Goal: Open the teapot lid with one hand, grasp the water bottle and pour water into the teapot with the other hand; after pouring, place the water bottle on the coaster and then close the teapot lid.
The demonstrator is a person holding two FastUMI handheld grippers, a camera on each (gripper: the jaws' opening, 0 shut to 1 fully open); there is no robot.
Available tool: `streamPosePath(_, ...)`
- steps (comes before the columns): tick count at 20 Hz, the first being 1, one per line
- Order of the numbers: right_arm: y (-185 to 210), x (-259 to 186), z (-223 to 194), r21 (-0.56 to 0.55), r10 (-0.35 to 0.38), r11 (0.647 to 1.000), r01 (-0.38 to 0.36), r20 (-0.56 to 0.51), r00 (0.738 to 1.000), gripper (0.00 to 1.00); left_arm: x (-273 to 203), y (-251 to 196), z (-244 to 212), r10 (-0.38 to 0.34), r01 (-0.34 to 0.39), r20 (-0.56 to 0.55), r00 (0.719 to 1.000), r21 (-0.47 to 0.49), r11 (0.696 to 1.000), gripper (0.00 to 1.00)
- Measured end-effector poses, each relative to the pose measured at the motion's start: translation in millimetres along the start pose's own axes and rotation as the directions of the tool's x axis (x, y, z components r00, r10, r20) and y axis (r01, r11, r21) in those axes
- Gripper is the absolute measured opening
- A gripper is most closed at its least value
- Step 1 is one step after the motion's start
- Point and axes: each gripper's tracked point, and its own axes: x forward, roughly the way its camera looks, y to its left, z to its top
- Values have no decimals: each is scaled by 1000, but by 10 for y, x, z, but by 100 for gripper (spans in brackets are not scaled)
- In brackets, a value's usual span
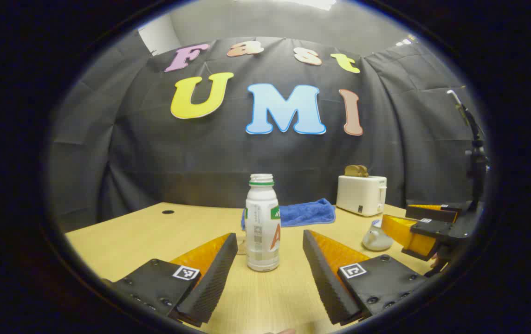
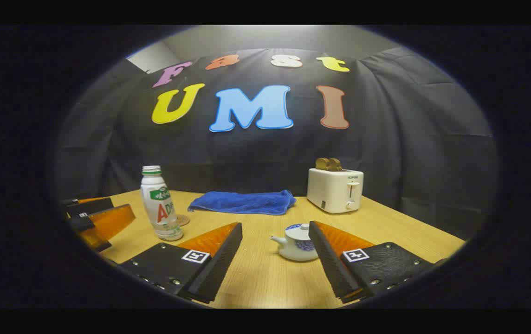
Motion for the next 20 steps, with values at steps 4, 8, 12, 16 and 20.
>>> streamPosePath(4,-169,259,-66,38,-24,999,26,-52,998,80,151,11,-17,-6,7,-9,1000,32,999,94)
streamPosePath(8,-289,349,-63,18,-50,998,52,-72,996,80,238,24,-58,-10,11,-27,1000,18,1000,94)
streamPosePath(12,-242,-174,24,32,-52,998,52,-3,999,76,30,36,-179,-22,20,-51,998,-56,998,100)
streamPosePath(16,-143,-447,358,-48,-83,995,93,178,980,85,-130,-46,-148,-27,27,-23,999,14,1000,99)
streamPosePath(20,-174,-91,227,-24,-52,998,53,65,997,84,-59,-109,-68,-42,42,-12,999,5,999,99)
